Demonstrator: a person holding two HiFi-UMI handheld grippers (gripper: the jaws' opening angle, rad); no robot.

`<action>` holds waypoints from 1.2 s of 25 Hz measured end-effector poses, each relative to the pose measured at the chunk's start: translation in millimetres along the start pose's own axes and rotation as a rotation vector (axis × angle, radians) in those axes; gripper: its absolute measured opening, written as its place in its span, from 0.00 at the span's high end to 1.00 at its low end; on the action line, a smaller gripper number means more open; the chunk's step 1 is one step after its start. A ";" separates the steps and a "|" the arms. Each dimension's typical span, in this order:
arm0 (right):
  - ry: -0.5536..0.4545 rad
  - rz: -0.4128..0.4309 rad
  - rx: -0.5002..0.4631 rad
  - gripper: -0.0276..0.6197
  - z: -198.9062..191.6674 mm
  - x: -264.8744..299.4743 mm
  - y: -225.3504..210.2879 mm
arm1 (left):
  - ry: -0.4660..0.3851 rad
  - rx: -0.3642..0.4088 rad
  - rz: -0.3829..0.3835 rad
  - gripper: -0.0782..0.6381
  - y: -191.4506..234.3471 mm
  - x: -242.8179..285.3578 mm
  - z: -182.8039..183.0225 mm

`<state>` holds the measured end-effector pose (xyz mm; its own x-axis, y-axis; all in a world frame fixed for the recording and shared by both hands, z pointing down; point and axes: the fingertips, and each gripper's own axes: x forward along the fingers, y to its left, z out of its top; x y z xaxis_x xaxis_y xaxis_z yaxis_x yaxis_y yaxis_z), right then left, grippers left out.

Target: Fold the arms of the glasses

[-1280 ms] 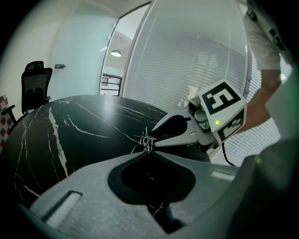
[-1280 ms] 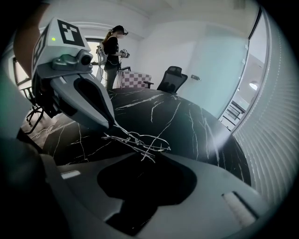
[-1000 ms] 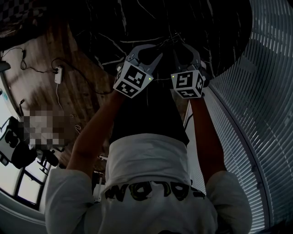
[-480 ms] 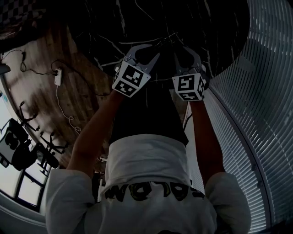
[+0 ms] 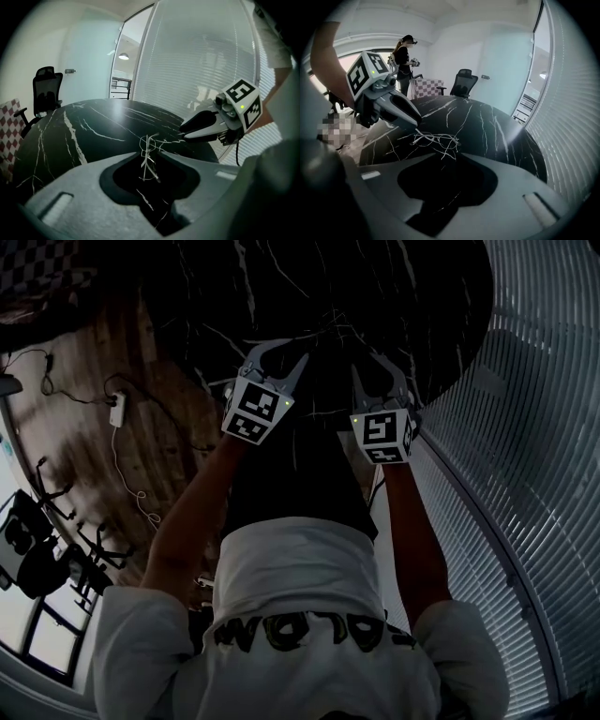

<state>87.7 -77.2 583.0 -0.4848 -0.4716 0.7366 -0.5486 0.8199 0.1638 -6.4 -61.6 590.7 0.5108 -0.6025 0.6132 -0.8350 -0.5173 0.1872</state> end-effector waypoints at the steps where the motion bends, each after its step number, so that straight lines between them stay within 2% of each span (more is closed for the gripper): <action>1: -0.015 0.002 0.014 0.80 6.3 -7.2 -1.3 | -0.010 -0.002 0.007 0.76 0.2 -6.2 6.0; 5: -0.118 0.012 0.095 0.82 43.1 -45.3 -7.3 | -0.078 -0.023 0.032 0.76 -6.6 -44.3 39.2; 9: -0.228 0.024 0.164 0.83 83.8 -86.8 -16.9 | -0.186 -0.086 0.044 0.76 -18.3 -83.8 83.5; 14: -0.364 0.042 0.223 0.83 135.6 -143.4 -25.5 | -0.322 -0.110 0.010 0.77 -44.7 -126.0 150.3; 17: -0.441 0.068 0.266 0.83 166.4 -174.8 -24.0 | -0.387 -0.168 -0.044 0.77 -60.3 -149.6 187.4; 23: -0.539 0.088 0.287 0.84 219.9 -229.9 -26.6 | -0.493 -0.181 -0.084 0.78 -85.1 -190.1 249.1; 26: -0.573 0.080 0.272 0.86 241.8 -251.6 -27.4 | -0.517 -0.206 -0.100 0.80 -92.7 -208.2 267.1; 30: -0.626 0.088 0.258 0.87 264.6 -274.9 -31.6 | -0.559 -0.192 -0.087 0.82 -99.7 -224.4 281.7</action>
<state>58.1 -59.4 201.7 -0.7953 -0.5690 0.2093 -0.5960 0.7970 -0.0980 19.8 -45.9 218.2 0.5659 -0.8181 0.1022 -0.7806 -0.4917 0.3860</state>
